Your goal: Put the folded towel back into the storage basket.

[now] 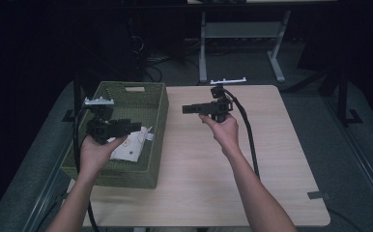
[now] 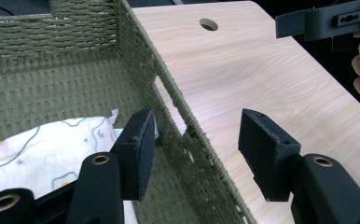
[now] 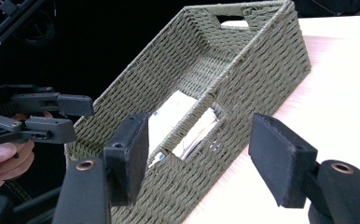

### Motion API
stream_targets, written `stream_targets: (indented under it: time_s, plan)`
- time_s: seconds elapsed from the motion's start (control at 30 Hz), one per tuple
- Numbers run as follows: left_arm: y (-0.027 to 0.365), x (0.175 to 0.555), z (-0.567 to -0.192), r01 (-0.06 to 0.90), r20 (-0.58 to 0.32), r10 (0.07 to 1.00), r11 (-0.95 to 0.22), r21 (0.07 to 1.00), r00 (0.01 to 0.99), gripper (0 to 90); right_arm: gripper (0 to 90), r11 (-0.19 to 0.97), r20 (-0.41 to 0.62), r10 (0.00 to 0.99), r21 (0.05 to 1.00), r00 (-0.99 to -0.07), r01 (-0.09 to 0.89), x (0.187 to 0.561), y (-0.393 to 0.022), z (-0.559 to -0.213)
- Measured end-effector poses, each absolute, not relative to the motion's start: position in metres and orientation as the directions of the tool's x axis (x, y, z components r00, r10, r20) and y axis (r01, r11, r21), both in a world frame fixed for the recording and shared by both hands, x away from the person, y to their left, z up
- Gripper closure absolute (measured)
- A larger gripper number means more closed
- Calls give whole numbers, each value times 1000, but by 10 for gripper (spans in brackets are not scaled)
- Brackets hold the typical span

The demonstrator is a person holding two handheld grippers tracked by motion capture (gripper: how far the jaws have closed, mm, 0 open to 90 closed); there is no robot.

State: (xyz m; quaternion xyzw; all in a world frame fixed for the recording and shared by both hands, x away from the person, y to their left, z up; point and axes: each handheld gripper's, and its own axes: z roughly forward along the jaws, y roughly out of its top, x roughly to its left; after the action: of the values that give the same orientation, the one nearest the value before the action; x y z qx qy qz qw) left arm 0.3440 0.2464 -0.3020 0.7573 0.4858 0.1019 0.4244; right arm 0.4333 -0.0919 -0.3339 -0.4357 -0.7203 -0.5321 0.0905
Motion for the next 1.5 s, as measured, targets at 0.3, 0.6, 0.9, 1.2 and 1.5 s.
stream_targets:
  time_s: [0.3,0.6,0.9,1.2,1.5]
  plan:
    - [227,346,-304,648,-258,811,-184,739,525,445,342,22,618,522,679,-588,734,431,-112,-339]
    - [210,349,-306,646,-280,780,-198,738,559,469,334,-6,628,535,673,-566,740,428,-135,-347]
    - [194,350,-309,645,-295,756,-213,734,585,477,331,-26,636,549,661,-542,750,423,-153,-356]
    - [179,349,-314,642,-292,742,-234,730,603,468,324,-48,646,558,652,-521,757,420,-171,-363]
    - [165,346,-315,630,-286,728,-250,735,623,456,322,-62,646,570,650,-507,758,415,-187,-368]
